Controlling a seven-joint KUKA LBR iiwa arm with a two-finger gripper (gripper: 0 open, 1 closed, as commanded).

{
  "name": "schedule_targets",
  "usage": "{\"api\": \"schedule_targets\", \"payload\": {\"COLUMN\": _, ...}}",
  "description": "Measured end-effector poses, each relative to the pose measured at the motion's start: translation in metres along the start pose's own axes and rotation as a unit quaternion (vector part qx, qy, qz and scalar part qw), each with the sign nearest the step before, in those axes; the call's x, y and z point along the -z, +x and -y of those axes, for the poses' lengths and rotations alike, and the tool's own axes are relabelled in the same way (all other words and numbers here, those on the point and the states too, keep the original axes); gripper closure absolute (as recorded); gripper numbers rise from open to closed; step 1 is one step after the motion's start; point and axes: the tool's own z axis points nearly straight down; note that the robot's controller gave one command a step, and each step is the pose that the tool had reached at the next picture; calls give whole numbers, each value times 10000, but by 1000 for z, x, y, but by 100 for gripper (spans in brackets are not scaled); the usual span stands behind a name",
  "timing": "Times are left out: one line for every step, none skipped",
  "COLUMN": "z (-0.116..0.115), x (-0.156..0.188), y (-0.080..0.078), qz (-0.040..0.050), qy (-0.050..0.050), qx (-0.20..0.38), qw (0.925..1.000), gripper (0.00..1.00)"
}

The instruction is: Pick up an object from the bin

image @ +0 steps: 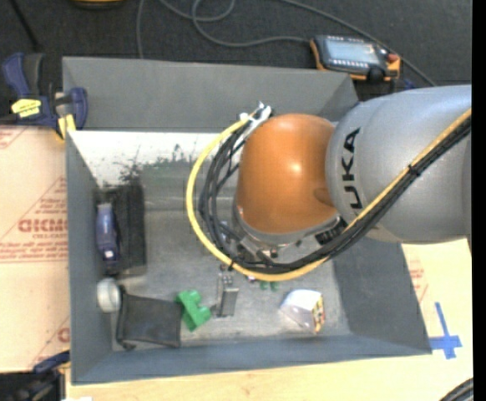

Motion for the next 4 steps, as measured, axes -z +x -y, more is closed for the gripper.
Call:
{"api": "schedule_targets", "payload": {"z": 1, "x": 5, "y": -2, "qz": 41, "qy": -6, "qx": -23, "qw": 10000, "gripper": 0}}
{"api": "schedule_targets", "payload": {"z": -41, "x": -72, "y": 11, "qz": 61, "qy": -10, "qx": 242, "qw": 9997, "gripper": 0}}
{"api": "schedule_targets", "payload": {"z": -68, "x": -67, "y": 20, "qz": 16, "qy": 5, "qx": 472, "qw": 9989, "gripper": 0}}
{"api": "schedule_targets", "payload": {"z": -80, "x": -67, "y": 18, "qz": 42, "qy": 4, "qx": 869, "qw": 9962, "gripper": 0}}
